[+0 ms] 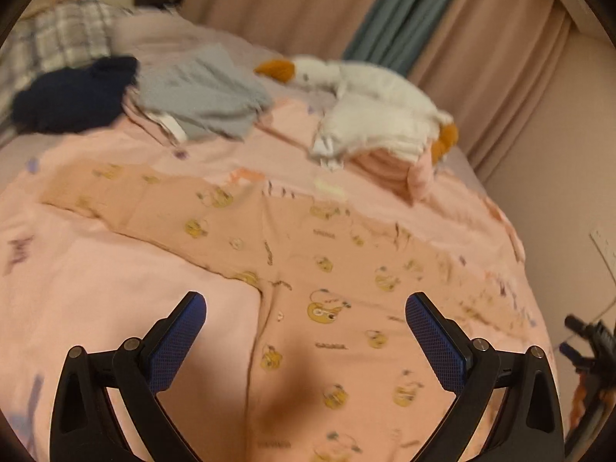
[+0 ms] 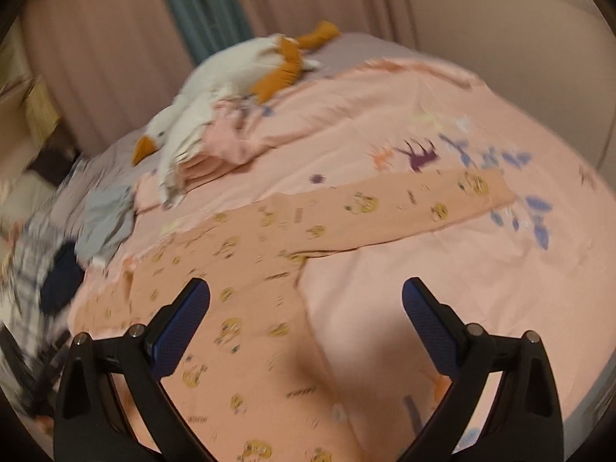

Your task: Fold small clothes

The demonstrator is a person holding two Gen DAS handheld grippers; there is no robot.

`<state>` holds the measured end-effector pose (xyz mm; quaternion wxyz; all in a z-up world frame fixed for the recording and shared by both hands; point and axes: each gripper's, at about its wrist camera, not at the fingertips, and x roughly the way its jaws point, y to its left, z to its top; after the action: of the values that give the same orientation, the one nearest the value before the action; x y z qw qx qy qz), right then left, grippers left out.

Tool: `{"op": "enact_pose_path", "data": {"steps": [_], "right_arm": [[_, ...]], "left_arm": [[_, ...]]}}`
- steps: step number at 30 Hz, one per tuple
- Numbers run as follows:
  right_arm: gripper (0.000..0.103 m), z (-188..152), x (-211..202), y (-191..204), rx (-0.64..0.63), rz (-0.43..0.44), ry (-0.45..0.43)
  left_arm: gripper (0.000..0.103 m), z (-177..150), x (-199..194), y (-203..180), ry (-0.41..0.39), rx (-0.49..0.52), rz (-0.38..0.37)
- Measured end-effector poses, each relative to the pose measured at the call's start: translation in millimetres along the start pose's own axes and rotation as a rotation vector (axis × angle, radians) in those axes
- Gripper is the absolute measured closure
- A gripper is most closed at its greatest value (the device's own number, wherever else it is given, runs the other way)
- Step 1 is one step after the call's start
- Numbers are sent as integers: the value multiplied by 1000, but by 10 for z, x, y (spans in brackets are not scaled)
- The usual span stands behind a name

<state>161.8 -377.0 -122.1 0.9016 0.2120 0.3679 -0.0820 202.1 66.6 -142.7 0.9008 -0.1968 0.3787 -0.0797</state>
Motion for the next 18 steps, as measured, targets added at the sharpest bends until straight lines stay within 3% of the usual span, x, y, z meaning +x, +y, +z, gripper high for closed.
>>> {"op": "enact_pose_path", "data": {"steps": [5,9,11,13,15,18], "right_arm": [[5,152,374,-554,176,-90,57],[9,267,520,-850,206,-155,59],[10,326,605,-1001,224,-160,54],[12,363,696,-1138,255,-147,59],[17,387,805,-1282,297,-126,73],[27,392,957,-1472,345,-101,104]], "left_arm": [[6,39,703,338,209,-171,-92],[16,12,987,442,300,-271,-157],[21,28,999,424,285,-249,-150],[30,39,1003,424,293,-228,-128],[53,38,1013,448,296,-213,-81],[75,13,984,464,291,-180,9]]}}
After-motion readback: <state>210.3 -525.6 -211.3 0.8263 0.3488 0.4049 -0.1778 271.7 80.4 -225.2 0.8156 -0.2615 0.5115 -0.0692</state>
